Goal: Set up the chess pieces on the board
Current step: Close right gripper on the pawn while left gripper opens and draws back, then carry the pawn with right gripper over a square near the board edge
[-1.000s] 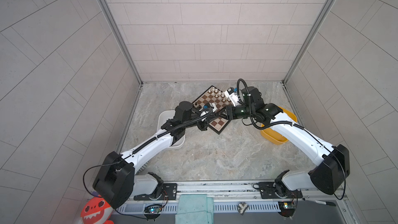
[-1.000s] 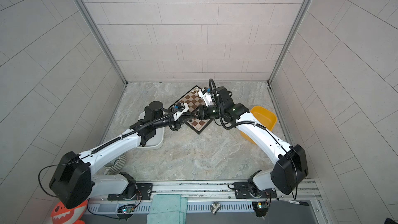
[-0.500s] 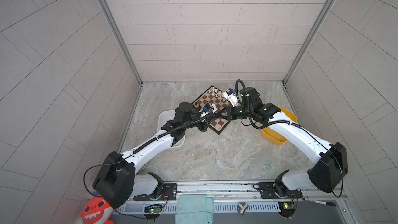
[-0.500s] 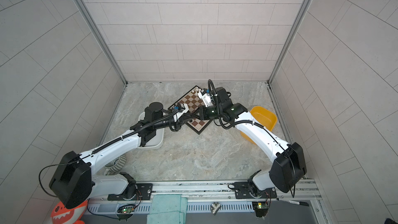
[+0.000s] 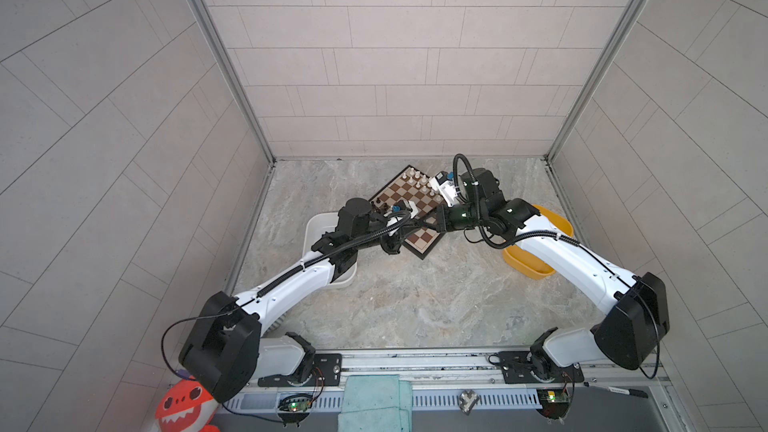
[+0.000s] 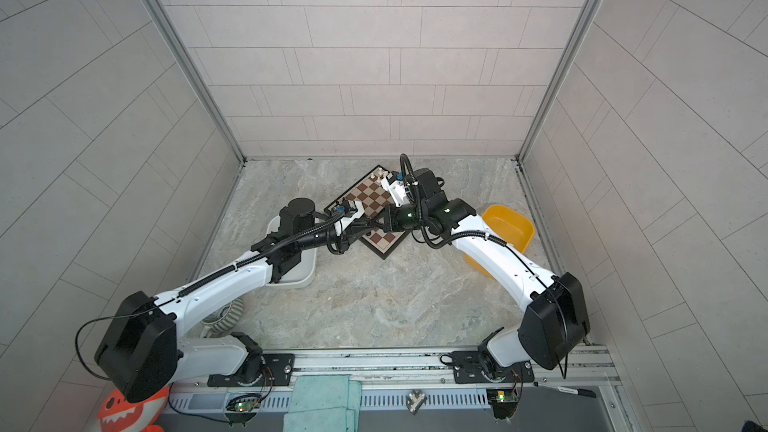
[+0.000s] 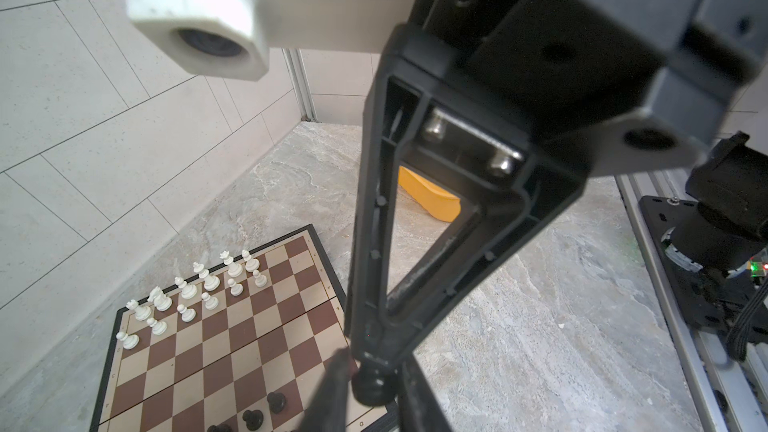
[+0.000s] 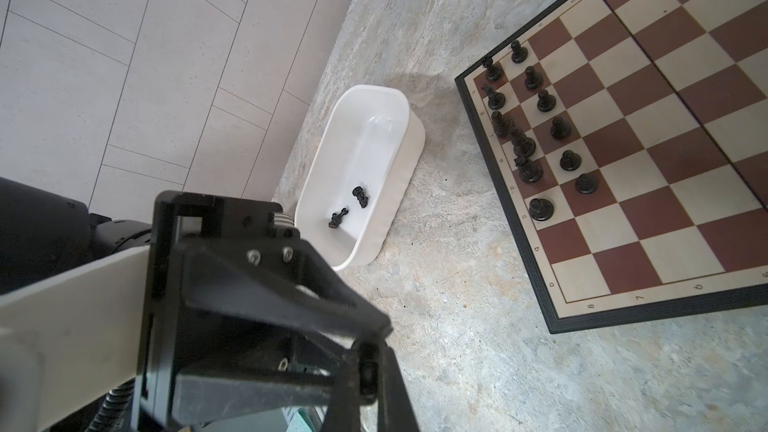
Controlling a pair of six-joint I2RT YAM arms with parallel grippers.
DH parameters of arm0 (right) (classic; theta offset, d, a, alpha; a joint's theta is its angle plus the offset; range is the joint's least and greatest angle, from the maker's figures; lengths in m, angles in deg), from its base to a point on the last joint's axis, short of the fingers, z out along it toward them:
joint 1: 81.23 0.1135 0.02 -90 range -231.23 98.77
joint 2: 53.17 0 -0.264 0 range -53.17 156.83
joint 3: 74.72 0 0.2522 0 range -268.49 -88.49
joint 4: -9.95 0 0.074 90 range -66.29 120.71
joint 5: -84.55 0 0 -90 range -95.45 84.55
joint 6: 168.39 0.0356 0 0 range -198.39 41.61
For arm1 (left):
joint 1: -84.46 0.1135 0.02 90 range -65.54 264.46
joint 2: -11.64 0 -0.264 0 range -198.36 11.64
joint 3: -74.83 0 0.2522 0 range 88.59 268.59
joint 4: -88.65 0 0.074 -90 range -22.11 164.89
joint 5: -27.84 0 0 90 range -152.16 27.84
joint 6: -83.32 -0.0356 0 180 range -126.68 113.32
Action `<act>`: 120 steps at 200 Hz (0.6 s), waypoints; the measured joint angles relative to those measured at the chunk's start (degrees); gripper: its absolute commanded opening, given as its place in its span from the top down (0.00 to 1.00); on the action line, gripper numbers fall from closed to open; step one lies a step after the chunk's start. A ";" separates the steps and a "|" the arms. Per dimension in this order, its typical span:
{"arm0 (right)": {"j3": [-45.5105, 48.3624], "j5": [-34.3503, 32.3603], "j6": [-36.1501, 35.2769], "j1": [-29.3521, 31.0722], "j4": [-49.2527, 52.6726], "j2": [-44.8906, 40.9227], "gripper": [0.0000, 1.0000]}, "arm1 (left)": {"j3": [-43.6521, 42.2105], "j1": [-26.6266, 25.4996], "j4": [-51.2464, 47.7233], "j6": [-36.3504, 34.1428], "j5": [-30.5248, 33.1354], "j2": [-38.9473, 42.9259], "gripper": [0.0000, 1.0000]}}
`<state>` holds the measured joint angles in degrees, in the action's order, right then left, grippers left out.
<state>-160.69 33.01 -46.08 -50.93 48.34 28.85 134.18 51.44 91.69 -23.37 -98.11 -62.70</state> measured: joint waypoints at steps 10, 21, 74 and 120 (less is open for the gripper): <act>0.00 0.00 0.00 -0.26 0.07 0.02 1.00 | 0.07 -0.02 -0.44 0.87 0.92 0.09 0.00; 0.00 0.00 0.04 -0.59 0.04 0.00 1.00 | 0.09 -0.02 -1.99 2.32 2.01 0.61 0.00; 1.11 1.95 3.10 -3.78 -3.15 -0.15 1.00 | 0.09 0.28 -22.14 13.33 13.38 17.14 0.00; 0.79 -0.48 2.32 -3.78 -1.16 -0.15 1.00 | 1.11 2.97 -40.41 26.14 31.36 26.99 0.00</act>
<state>-159.90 32.53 -43.76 -54.71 47.18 28.70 135.29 54.41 51.27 2.77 -66.74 -35.71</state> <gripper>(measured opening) 0.052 0.998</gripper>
